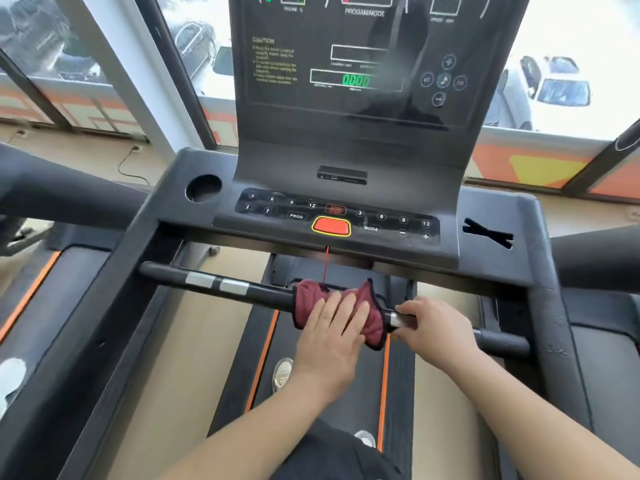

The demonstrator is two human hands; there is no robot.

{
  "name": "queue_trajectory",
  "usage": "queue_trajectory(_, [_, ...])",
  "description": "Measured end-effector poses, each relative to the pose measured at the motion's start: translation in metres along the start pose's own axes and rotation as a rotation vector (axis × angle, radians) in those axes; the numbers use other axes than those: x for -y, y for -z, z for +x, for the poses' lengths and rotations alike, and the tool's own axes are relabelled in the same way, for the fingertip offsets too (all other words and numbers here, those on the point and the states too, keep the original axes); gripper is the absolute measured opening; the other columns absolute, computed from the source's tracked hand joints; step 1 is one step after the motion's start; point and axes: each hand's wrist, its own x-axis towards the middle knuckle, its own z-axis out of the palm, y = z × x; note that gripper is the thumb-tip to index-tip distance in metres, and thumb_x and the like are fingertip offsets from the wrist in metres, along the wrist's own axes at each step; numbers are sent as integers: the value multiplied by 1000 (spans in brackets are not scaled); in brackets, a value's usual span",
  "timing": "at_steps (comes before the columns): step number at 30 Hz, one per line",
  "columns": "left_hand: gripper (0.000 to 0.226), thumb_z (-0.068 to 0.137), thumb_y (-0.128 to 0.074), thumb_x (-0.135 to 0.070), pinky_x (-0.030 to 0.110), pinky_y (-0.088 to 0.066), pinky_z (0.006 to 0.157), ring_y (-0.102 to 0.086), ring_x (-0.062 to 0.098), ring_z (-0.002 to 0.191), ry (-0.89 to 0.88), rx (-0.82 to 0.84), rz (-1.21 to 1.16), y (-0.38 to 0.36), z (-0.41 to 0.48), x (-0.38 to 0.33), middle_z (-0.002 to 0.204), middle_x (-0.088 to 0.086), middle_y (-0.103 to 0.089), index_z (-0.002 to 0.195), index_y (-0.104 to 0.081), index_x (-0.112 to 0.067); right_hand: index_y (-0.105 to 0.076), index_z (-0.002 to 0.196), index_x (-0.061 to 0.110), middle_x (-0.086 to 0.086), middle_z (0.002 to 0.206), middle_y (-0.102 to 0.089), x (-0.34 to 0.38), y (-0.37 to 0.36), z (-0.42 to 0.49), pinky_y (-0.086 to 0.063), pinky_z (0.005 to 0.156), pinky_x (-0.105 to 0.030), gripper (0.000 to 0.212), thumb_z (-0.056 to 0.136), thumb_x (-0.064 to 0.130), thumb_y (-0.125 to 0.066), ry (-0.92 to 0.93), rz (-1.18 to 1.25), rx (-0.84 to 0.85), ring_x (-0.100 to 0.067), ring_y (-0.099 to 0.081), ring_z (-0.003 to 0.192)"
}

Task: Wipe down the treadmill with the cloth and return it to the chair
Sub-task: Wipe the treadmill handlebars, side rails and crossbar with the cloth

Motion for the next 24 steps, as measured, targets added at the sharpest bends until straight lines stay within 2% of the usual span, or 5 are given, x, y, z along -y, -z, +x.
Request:
queue_trajectory(10, [29,105,-26,-37,42,-35,68,-65,35,95,18,311,224,36,79,-1,110,2,-67,108,-52,-25,-69,110,33,12,104,-61,3,2,-4,-52,79,-33,33,81,48,-74,0,8,14,-16,-58,106])
queue_trajectory(14, [45,99,-45,-47,48,-38,102,-55,34,113,56,62,63,8,25,-2,123,8,-62,127,-60,-16,-65,120,32,12,114,-62,-5,1,-13,-51,88,-35,38,87,50,-68,56,53,30,-16,-56,116])
queue_trajectory(17, [72,90,-51,-50,51,-27,117,-45,37,134,-114,39,226,-9,3,24,145,13,-48,153,-37,-17,-56,138,32,13,129,-60,-18,2,-21,-45,97,-31,52,90,50,-66,52,61,14,-14,-51,124])
queue_trajectory(21, [56,94,-46,-53,41,-45,72,-60,29,79,-334,73,315,7,48,52,100,4,-66,141,-46,-23,-63,113,31,11,106,-58,-27,2,-19,-51,81,-33,31,90,52,-63,19,-32,-19,-15,-54,108])
queue_trajectory(24, [47,97,-56,-49,36,-44,61,-64,28,73,-406,203,300,30,59,56,96,-1,-68,137,-49,-26,-64,97,32,11,97,-55,-23,2,-16,-49,74,-31,22,88,52,-65,-2,-59,-22,-14,-54,103])
